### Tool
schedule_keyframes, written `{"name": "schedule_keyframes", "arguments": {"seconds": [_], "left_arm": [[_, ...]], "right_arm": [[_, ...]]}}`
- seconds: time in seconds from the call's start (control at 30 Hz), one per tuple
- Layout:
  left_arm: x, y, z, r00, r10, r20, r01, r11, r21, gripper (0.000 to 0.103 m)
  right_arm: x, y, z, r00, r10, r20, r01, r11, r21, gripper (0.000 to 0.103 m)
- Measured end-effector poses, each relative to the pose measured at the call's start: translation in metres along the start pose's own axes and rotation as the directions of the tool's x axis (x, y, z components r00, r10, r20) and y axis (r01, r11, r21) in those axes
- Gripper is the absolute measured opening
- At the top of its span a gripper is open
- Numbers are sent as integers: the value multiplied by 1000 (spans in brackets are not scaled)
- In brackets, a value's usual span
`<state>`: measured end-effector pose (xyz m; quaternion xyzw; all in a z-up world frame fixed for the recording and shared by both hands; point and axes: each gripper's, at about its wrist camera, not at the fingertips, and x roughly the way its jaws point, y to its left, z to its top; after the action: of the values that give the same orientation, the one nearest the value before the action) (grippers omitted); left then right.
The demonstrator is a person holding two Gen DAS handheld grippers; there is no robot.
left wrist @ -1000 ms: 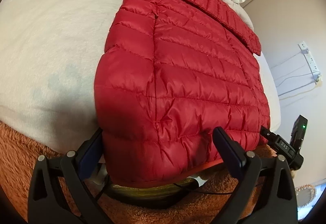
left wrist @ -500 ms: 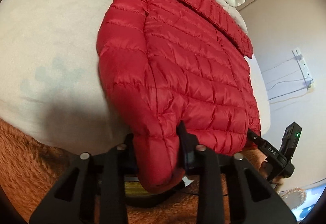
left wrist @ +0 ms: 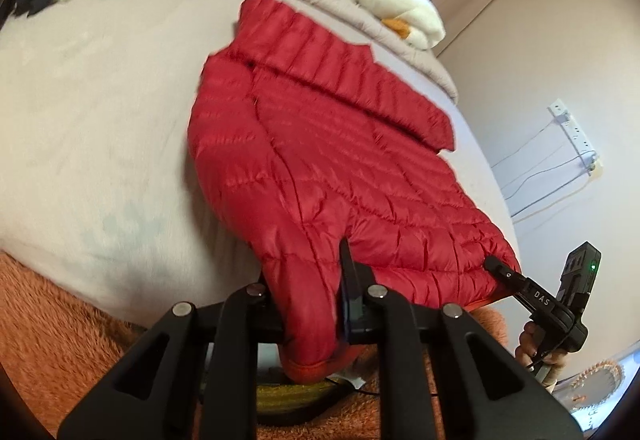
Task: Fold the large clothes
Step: 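Grasp the jacket hem with the left tool while the right tool grasps it too, then lift the hem with both tools and fold it toward the collar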
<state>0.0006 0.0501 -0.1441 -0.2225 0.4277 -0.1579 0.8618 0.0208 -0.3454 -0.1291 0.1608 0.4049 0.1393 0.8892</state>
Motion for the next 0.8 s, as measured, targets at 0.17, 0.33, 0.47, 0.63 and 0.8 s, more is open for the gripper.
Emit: {"name": "schedule_keyframes", "arguments": {"seconds": [0.17,0.33,0.47,0.63,0.8], "left_arm": [[-12,-8,10,999,-7,37,6,1000,19,15],[-22,-19,20,997,-18,78,14,999,46,15],[-33,-27,31,993,-28,112,21,998,61,15],[-57,-34,40,984,-34,175,19,996,89,15],[-74,-35,43,977,-41,212,20,995,99,15]], "right_arm": [[-16,6,9,997,21,69,-21,1000,-5,22],[-27,15,20,992,37,119,-34,999,-34,22],[-40,22,29,986,48,160,-38,997,-66,22],[-59,31,36,972,79,223,-56,993,-108,22],[-70,39,36,960,102,262,-68,988,-137,22]]}}
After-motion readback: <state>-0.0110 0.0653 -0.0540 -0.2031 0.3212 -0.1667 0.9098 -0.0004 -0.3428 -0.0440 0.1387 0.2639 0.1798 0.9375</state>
